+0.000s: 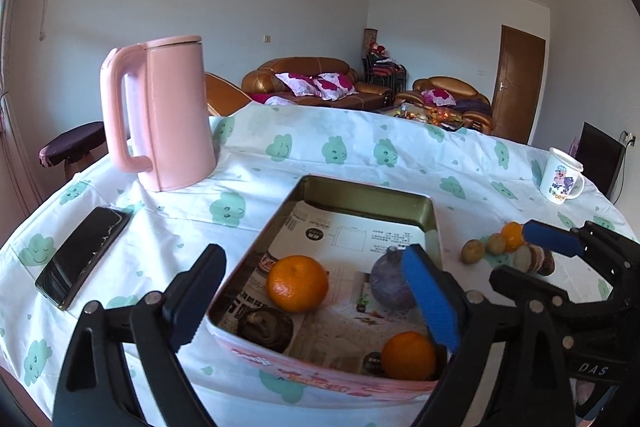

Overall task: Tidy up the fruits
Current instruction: 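Open the left tool over the tin while the right tool releases the mandarin inside, then grasp another dark chocolate cake with the right tool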

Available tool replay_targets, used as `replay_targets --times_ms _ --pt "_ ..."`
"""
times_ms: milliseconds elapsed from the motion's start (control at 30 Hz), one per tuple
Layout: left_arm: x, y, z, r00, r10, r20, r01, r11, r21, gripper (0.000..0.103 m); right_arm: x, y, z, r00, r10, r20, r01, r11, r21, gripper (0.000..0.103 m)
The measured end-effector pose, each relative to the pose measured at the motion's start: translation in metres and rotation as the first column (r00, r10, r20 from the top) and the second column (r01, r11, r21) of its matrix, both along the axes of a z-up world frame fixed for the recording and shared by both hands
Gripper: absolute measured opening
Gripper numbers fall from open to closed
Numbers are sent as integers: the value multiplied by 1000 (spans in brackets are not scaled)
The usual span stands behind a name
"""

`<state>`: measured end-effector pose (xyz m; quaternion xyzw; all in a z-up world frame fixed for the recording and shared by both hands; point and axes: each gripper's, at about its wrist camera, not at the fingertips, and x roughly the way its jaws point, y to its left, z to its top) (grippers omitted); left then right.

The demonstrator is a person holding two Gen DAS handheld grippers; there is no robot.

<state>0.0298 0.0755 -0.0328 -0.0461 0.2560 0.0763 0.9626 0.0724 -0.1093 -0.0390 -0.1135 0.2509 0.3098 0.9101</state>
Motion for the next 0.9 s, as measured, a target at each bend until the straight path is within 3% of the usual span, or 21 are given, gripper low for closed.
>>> replay_targets --times_ms 167,333,433,600,800,900 --pt "13 -44 3 996 -92 -16 93 995 29 92 25 -67 -9 985 -169 -15 168 984 -49 66" --pt "26 -81 1 986 -164 -44 166 985 47 94 50 -114 -22 954 -279 -107 277 960 -32 65" --pt "35 -97 -3 980 -188 -65 192 980 57 94 62 -121 -28 949 -255 -187 258 966 -12 65" --pt "46 -114 -7 973 -211 -93 219 973 80 94 72 -116 -38 939 -244 -244 238 970 -53 65" --pt "55 -127 -12 966 -232 -113 243 965 95 94 82 -116 -48 920 -167 -353 179 984 1 62" --pt "58 -132 -14 963 -240 -120 253 962 107 94 82 -111 -49 921 -148 -360 158 987 -2 51"
